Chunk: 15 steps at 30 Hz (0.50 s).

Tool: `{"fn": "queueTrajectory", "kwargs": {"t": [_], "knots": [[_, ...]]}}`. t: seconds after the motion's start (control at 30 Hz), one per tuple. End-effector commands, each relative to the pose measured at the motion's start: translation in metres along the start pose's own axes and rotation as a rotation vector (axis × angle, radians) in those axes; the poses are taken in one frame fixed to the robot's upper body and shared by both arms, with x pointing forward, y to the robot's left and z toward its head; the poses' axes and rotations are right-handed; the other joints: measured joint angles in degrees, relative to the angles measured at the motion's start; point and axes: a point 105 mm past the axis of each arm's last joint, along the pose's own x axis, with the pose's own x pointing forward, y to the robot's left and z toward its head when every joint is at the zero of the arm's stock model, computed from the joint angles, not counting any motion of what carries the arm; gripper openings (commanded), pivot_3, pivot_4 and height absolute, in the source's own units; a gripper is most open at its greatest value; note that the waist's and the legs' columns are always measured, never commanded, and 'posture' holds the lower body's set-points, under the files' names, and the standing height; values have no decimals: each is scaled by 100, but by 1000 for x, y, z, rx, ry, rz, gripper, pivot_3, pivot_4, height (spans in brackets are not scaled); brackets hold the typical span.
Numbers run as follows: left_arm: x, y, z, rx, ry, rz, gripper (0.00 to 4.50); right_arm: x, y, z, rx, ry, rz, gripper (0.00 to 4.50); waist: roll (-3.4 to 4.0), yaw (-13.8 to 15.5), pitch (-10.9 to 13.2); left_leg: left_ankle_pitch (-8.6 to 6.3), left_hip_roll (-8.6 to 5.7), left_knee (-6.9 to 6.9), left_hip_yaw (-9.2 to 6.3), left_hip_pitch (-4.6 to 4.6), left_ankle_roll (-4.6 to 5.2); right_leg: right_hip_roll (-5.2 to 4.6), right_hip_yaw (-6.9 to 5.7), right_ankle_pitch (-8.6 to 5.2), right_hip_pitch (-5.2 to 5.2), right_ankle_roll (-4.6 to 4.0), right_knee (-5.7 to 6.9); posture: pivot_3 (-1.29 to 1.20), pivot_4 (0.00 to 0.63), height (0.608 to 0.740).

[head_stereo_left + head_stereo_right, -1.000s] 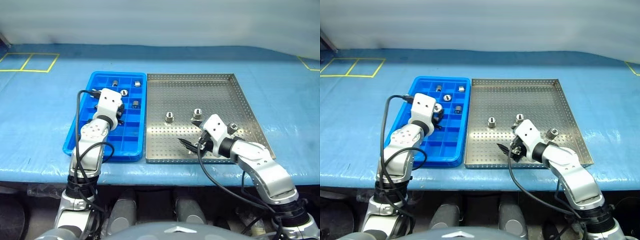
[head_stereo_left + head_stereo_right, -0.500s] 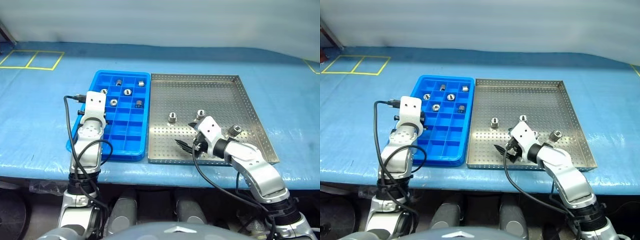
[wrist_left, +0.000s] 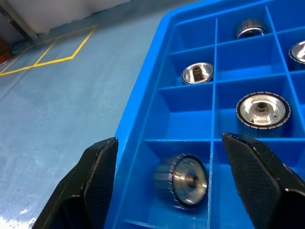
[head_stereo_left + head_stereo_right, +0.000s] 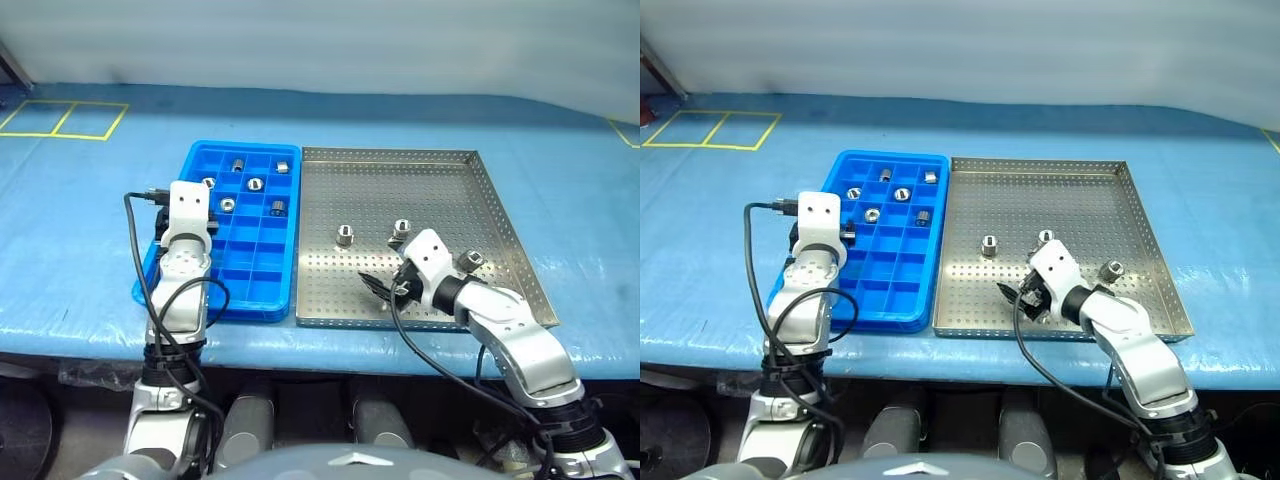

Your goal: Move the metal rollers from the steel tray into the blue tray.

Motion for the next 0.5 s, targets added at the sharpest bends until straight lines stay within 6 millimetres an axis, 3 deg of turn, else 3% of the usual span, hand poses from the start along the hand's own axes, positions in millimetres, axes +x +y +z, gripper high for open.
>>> {"fn": "queueTrajectory", "kwargs": {"t": [0.03,0.13,0.23,0.37,0.5], "knots": [[-4,-6,37,-68,-164,-22,3597,-5,-7,10,-21,-36,-39,4500,0,-1,0,0,0,1,0,0,0,0,0,0,1,0,0,44,150,740],[-11,-36,60,-100,-265,-198,3597,-8,-9,13,-27,-42,-52,4500,0,-1,0,0,0,2,1,-1,0,0,1,0,1,0,-1,23,150,740],[-19,-88,67,-46,-249,-489,3597,-15,-13,13,-36,-38,-78,4500,0,2,-1,0,-2,2,1,-2,-1,0,0,0,2,0,-1,-5,150,740],[-35,-140,67,88,-239,-783,3597,-24,-13,10,-33,-25,-110,4500,0,-72,-1,-1,-5,3,5,-4,0,-1,4,0,3,0,-7,-72,150,740],[-40,-170,54,207,-187,-921,3597,-33,-10,4,-15,-13,-143,4500,1,-267,-1,-3,-2,-3,8,-6,-1,-1,6,-1,-5,0,-6,-140,150,740]]}}
